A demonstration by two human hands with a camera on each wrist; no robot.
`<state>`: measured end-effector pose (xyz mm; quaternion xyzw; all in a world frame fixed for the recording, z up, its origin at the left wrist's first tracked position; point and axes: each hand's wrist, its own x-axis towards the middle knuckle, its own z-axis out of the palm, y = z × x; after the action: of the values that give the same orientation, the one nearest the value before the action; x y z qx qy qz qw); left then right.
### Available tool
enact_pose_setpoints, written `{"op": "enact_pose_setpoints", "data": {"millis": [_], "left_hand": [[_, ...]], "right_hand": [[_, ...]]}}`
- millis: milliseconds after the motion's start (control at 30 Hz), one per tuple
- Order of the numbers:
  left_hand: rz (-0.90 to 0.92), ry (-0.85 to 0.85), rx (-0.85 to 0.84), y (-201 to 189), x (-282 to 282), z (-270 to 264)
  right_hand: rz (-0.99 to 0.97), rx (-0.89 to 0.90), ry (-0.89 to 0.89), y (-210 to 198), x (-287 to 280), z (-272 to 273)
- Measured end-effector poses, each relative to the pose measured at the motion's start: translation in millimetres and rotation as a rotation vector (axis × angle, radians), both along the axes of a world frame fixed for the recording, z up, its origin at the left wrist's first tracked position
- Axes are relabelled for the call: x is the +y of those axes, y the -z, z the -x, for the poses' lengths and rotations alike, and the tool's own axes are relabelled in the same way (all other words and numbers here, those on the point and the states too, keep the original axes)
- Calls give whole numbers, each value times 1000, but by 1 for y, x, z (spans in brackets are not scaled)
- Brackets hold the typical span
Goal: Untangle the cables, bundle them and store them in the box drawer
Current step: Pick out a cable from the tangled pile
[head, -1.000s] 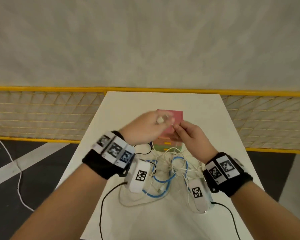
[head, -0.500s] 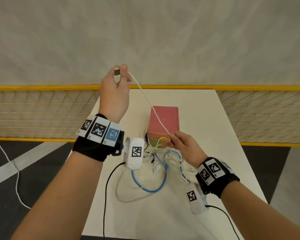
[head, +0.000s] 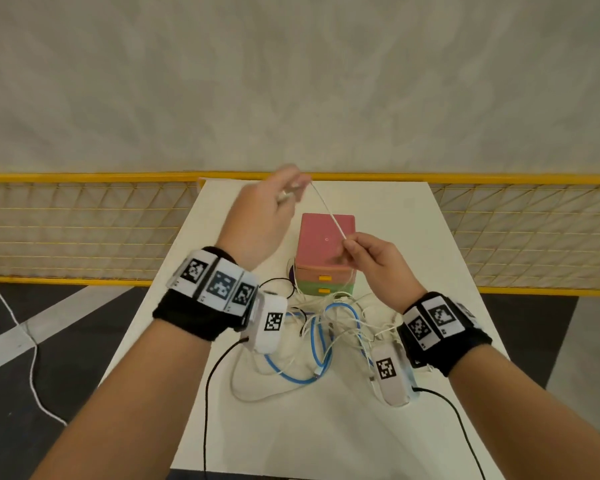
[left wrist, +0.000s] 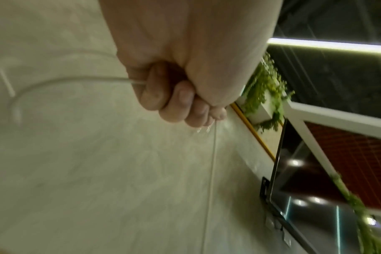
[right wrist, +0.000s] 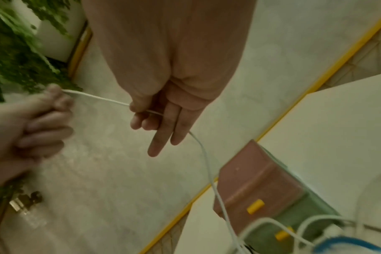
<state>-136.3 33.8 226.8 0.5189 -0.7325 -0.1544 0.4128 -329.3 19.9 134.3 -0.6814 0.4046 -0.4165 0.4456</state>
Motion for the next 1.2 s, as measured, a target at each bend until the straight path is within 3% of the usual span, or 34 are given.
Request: {"op": "enact_pose_setpoints", "data": {"millis": [167,233,333,400,500,633,767,900,1000,1133,1200], "left_hand": [[31,-129,211,-1,-3,-4],[-52,-49,99,7,5,-1],[-207,104,-236,19,13,10],[-198,122,-297,22,15,14],[-53,48,-173,13,12,10],[144,-103,194,-11,8,-3],[100,-135,224,-14,7,-13],[49,-139,146,-3,13,-12],[53,-9,68,-1,27,-1],[-93,90,-417,8,37,22],[-122,32,-520,9,36,26]], "right_hand": [[-59,12,-8,11,5,-1],[-22,24,-11,3,8,-2],[59,20,-10,-16,10,-5],[111,-5,-21,-27,11,-6],[86,9,-30,-22,7,-5],[-84,119,-9,14,12,3],[-80,193,10,29,19,10],[-18,114,-3,15,20,9],[21,84,-8,0,21,6],[104,65,-9,-21,25,-1],[122,75,-27,-26,27,-2]]}}
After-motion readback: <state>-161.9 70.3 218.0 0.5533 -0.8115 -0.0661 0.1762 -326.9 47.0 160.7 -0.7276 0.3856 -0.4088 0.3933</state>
